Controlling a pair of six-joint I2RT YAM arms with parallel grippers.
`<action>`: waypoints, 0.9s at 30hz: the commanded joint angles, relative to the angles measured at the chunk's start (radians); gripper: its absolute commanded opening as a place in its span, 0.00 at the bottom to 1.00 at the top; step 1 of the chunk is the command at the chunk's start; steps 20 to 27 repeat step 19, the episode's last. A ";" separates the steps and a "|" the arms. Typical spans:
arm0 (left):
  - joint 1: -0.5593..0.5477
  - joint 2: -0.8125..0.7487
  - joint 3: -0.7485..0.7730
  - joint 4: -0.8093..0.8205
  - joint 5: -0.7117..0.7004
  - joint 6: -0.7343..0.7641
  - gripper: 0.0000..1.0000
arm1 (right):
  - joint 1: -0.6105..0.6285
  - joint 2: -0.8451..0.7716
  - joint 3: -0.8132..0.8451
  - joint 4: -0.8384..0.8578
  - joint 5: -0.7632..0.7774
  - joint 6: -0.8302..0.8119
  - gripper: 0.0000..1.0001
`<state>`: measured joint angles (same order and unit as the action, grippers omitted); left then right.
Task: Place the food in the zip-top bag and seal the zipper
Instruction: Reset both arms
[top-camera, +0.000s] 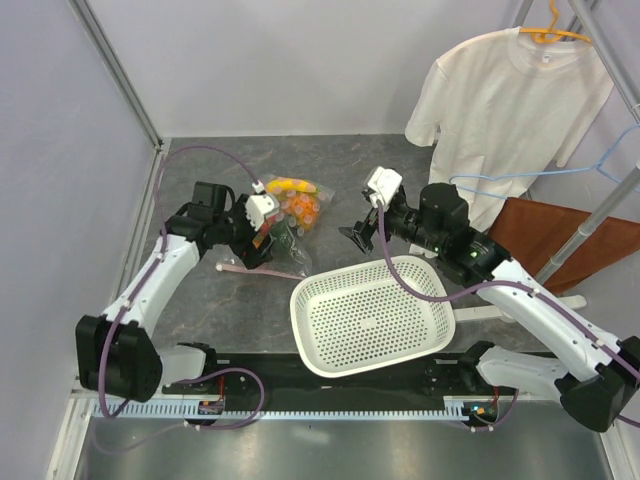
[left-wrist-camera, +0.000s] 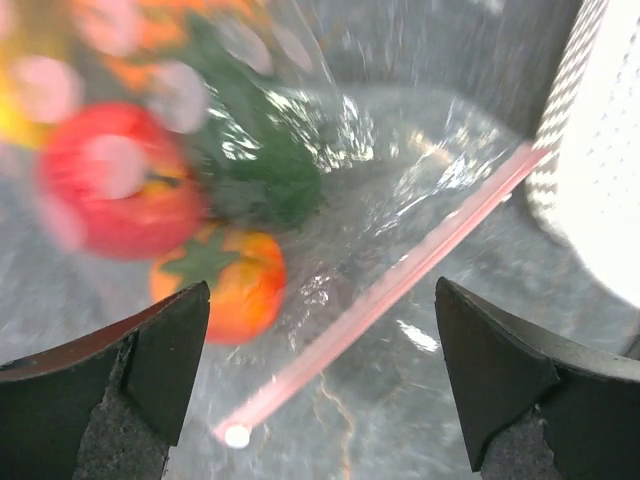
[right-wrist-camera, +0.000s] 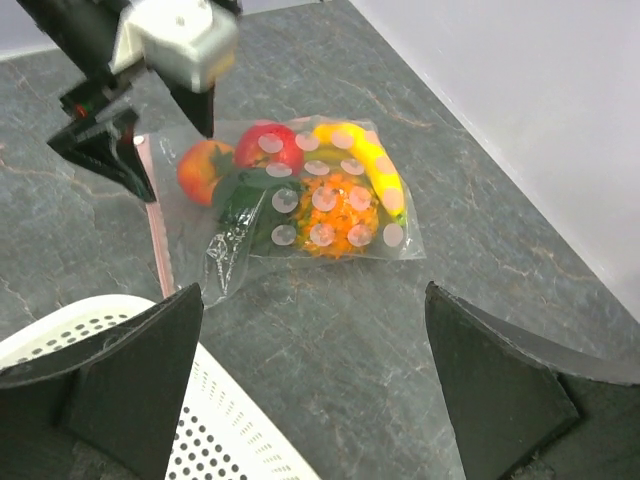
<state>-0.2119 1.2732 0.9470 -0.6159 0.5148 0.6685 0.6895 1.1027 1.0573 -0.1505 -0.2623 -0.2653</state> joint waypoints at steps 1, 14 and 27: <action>0.005 -0.133 0.233 -0.187 0.019 -0.234 1.00 | -0.005 -0.072 0.012 -0.043 0.061 0.102 0.98; 0.005 -0.074 0.501 -0.340 -0.130 -0.584 1.00 | -0.045 -0.194 -0.022 -0.159 0.074 0.258 0.98; 0.006 -0.090 0.467 -0.308 -0.128 -0.610 1.00 | -0.045 -0.231 -0.043 -0.175 0.067 0.212 0.98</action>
